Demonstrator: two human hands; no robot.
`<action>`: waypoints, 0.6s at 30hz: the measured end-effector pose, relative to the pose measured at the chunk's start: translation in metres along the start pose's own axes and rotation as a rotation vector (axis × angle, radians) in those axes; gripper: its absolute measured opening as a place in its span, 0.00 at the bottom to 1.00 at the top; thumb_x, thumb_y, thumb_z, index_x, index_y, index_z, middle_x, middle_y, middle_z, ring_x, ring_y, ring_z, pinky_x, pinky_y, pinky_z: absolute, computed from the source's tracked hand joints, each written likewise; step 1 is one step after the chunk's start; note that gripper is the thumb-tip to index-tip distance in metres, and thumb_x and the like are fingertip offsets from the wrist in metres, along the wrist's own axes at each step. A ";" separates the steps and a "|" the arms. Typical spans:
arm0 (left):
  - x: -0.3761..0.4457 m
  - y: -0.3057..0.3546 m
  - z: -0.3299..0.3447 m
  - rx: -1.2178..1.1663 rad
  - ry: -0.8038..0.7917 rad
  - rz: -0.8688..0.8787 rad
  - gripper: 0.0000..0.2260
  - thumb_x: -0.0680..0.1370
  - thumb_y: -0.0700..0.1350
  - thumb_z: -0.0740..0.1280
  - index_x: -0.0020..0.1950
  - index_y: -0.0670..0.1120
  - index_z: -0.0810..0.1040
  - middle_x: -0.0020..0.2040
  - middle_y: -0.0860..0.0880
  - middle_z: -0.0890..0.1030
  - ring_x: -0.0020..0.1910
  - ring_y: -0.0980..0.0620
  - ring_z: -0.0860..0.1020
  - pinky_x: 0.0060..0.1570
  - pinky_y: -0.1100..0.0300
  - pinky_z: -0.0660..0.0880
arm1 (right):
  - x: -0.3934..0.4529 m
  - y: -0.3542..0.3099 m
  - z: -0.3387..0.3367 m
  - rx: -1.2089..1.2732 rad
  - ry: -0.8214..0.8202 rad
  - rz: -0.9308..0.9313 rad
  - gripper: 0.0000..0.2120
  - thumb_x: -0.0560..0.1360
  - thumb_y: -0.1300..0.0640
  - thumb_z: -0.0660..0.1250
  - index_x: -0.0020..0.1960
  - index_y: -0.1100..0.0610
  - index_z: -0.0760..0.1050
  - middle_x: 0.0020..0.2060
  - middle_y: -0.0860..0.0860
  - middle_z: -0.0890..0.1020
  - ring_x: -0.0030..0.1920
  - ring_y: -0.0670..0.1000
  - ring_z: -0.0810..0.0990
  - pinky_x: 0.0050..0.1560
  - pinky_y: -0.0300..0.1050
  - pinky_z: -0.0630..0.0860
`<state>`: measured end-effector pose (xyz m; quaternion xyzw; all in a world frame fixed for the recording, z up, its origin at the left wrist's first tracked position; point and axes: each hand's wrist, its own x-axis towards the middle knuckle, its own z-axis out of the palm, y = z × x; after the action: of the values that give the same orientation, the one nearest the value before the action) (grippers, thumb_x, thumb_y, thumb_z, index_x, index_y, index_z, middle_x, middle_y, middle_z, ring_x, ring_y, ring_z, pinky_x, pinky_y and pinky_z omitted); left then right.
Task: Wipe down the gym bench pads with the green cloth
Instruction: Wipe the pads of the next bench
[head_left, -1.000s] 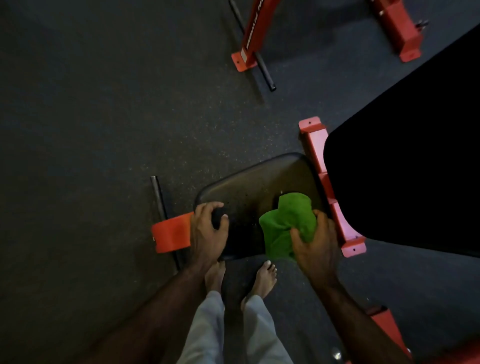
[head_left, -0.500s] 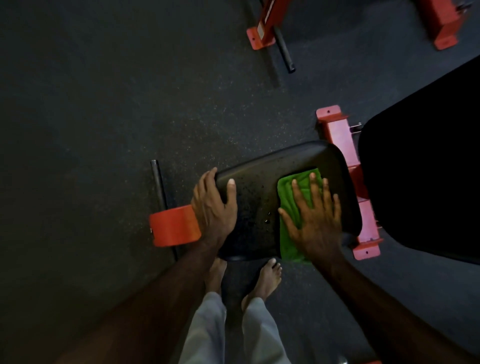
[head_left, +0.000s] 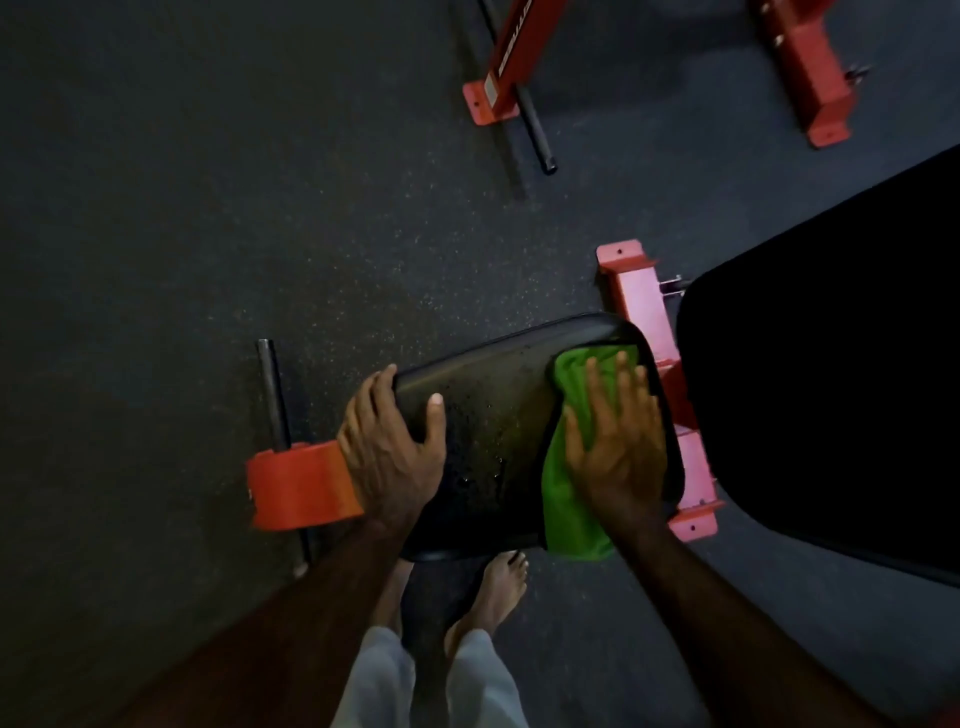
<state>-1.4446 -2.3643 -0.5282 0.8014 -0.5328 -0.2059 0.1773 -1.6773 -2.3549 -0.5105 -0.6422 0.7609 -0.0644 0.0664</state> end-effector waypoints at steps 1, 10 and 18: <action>0.000 0.000 0.000 0.007 -0.001 -0.002 0.27 0.81 0.64 0.59 0.76 0.51 0.68 0.73 0.48 0.72 0.72 0.46 0.70 0.69 0.44 0.67 | 0.013 -0.007 0.003 0.025 0.048 0.145 0.28 0.82 0.46 0.61 0.80 0.53 0.66 0.80 0.59 0.64 0.80 0.62 0.62 0.77 0.62 0.63; 0.000 0.000 -0.001 0.029 -0.022 -0.006 0.28 0.80 0.64 0.60 0.76 0.51 0.68 0.72 0.47 0.73 0.71 0.45 0.70 0.66 0.44 0.69 | -0.016 -0.004 0.003 0.014 -0.099 -0.365 0.29 0.82 0.43 0.62 0.81 0.47 0.64 0.82 0.54 0.63 0.81 0.58 0.60 0.77 0.61 0.64; -0.001 -0.003 0.000 0.035 -0.027 -0.008 0.29 0.80 0.64 0.59 0.76 0.51 0.68 0.73 0.47 0.72 0.71 0.45 0.70 0.67 0.44 0.68 | 0.029 -0.054 0.027 0.139 0.106 0.095 0.28 0.82 0.45 0.63 0.80 0.47 0.63 0.80 0.59 0.64 0.80 0.62 0.61 0.79 0.61 0.59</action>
<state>-1.4428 -2.3627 -0.5298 0.8036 -0.5355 -0.2083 0.1552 -1.6248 -2.3925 -0.5273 -0.5951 0.7865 -0.1476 0.0735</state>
